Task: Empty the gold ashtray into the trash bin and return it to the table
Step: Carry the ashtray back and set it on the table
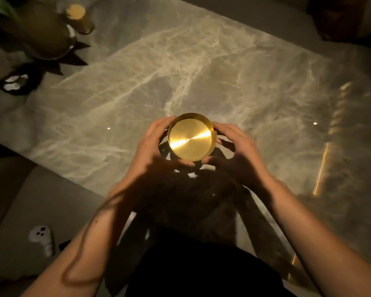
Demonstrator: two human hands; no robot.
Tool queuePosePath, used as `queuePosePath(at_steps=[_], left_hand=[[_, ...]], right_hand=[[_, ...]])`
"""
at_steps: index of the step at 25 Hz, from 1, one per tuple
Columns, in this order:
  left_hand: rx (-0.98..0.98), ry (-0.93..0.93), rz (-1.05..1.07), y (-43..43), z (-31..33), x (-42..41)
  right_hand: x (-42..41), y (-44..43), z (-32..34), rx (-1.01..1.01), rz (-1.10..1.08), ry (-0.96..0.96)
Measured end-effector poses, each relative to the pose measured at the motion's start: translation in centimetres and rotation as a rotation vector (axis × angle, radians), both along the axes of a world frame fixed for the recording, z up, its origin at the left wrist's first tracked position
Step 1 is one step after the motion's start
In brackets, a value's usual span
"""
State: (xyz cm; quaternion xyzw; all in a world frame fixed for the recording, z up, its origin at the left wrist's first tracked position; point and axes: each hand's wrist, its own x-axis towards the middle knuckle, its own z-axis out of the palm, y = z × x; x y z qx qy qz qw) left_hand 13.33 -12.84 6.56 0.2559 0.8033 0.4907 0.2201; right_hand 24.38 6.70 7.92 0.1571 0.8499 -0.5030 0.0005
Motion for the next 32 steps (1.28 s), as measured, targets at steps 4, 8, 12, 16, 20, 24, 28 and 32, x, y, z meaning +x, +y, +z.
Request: queuePosePath(at_steps=[4,8,12,16,20,24,28,32], left_hand=[[-0.048,0.229,0.067,-8.6,-0.6,-5.1],[-0.039,0.173,0.233,-15.1,-1.2,-8.1],[-0.029,0.095,0.399,-20.6,-2.0,-9.8],[-0.048,0.039,0.482,-24.7,-4.3,-12.6],[-0.062,0.019,0.533,-27.4,-7.4,-16.5],[-0.112,0.073,0.596,-29.6,-10.2,-20.6],[-0.092,0.051,0.738,-32.0,-12.2,-23.4],[-0.145,0.063,0.840,-33.8,-13.3,-25.8]], right_hand=[[-8.5,-6.8,0.0,-0.017,0.121,-0.007],[-14.6,-12.4,-0.8,-0.037,0.315,-0.007],[-19.4,-17.7,-2.1,-0.046,0.434,0.000],[-23.6,-21.9,-3.6,-0.032,0.497,-0.035],[-28.4,-24.9,-5.2,0.056,0.553,-0.087],[-33.5,-28.0,-6.8,0.133,0.599,-0.119],[-38.0,-31.2,-8.2,0.184,0.649,-0.100],[-40.6,-34.3,-10.4,0.180,0.631,-0.008]])
